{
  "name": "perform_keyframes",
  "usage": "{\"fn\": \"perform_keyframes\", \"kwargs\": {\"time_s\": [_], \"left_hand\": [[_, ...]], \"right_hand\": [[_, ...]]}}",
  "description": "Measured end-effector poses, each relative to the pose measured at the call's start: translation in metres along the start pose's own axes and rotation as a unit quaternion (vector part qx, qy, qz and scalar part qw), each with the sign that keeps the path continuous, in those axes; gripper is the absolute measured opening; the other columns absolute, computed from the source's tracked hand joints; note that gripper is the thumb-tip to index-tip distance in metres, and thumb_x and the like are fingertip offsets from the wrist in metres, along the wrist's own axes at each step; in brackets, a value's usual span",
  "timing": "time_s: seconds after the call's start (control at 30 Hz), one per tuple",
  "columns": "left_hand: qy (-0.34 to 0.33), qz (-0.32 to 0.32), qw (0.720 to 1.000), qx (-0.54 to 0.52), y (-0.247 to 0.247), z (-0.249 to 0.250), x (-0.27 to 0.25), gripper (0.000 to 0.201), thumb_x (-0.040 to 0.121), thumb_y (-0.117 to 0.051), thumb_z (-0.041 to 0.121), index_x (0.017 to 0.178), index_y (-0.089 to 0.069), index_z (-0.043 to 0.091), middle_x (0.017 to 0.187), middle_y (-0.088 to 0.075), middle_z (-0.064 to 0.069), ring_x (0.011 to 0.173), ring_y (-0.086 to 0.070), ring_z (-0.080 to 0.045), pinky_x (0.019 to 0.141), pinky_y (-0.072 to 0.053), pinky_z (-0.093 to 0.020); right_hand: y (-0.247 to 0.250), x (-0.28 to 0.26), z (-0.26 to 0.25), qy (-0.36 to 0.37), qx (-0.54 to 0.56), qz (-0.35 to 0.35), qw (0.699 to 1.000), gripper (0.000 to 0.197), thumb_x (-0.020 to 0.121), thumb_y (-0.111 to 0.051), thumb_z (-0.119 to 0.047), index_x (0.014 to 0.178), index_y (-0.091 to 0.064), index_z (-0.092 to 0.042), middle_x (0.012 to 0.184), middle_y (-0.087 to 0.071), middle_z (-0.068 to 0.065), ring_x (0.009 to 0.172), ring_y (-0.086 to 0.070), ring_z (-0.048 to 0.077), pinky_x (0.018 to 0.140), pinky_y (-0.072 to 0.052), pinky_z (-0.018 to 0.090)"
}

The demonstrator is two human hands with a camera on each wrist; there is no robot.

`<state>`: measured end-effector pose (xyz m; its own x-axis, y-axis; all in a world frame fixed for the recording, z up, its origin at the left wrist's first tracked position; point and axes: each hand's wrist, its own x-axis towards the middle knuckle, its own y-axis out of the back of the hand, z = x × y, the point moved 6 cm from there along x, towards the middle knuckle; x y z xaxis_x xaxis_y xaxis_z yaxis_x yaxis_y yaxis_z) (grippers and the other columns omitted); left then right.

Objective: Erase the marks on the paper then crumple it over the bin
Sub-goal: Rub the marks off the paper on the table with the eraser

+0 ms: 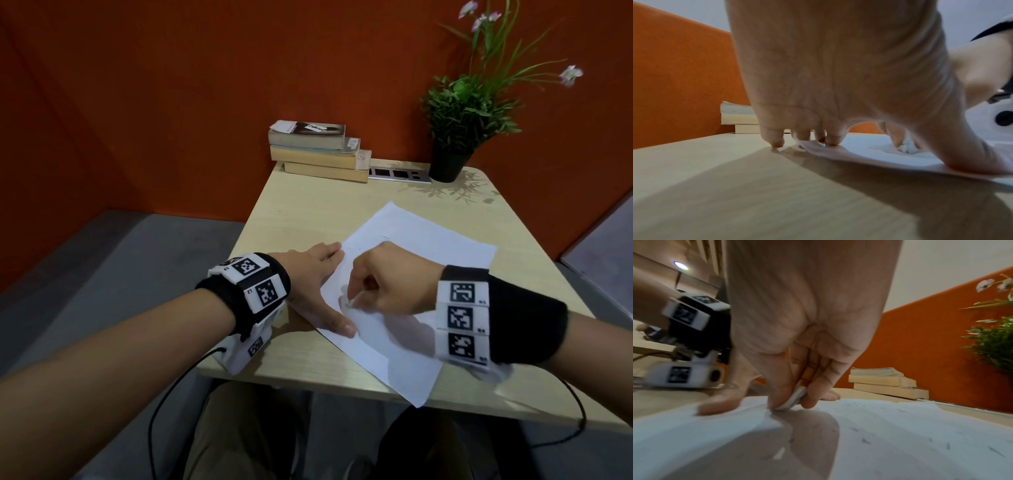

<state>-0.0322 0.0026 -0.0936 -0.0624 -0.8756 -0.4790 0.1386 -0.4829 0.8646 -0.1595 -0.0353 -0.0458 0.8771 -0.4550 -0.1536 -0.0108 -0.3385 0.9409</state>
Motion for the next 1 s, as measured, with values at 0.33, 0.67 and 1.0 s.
{"fn": "perform_keyframes", "kwargs": {"time_s": [0.33, 0.67, 1.0], "left_hand": [[0.000, -0.004, 1.000, -0.006, 0.001, 0.003, -0.002, 0.156, 0.035, -0.050, 0.106, 0.156, 0.019, 0.036, 0.161, 0.026, 0.023, 0.154, -0.008, -0.018, 0.122, -0.021, -0.046], [0.008, -0.012, 1.000, -0.001, 0.004, 0.006, -0.006, 0.163, 0.030, -0.051, 0.105, 0.156, 0.021, 0.031, 0.161, 0.028, 0.021, 0.154, -0.007, -0.017, 0.122, -0.022, -0.046], [0.010, -0.022, 1.000, 0.002, 0.001, 0.007, -0.007, 0.168, 0.028, -0.059, 0.102, 0.155, 0.023, 0.029, 0.160, 0.030, 0.020, 0.154, -0.001, -0.015, 0.123, -0.019, -0.045]], "right_hand": [[0.006, 0.012, 0.003, -0.019, 0.005, 0.049, 0.999, 0.010, 0.080, -0.069, -0.024, 0.083, -0.079, -0.022, 0.073, -0.070, -0.012, 0.068, -0.064, 0.002, 0.064, -0.051, 0.017], [0.004, 0.001, -0.005, -0.008, 0.002, 0.025, 1.000, 0.011, 0.081, -0.071, -0.031, 0.084, -0.078, -0.023, 0.073, -0.069, -0.014, 0.067, -0.061, 0.000, 0.064, -0.047, 0.015], [-0.009, -0.021, -0.013, 0.013, 0.017, 0.006, 1.000, 0.009, 0.083, -0.070, -0.029, 0.084, -0.078, -0.024, 0.066, -0.061, -0.021, 0.062, -0.057, -0.008, 0.058, -0.040, 0.005]]}}
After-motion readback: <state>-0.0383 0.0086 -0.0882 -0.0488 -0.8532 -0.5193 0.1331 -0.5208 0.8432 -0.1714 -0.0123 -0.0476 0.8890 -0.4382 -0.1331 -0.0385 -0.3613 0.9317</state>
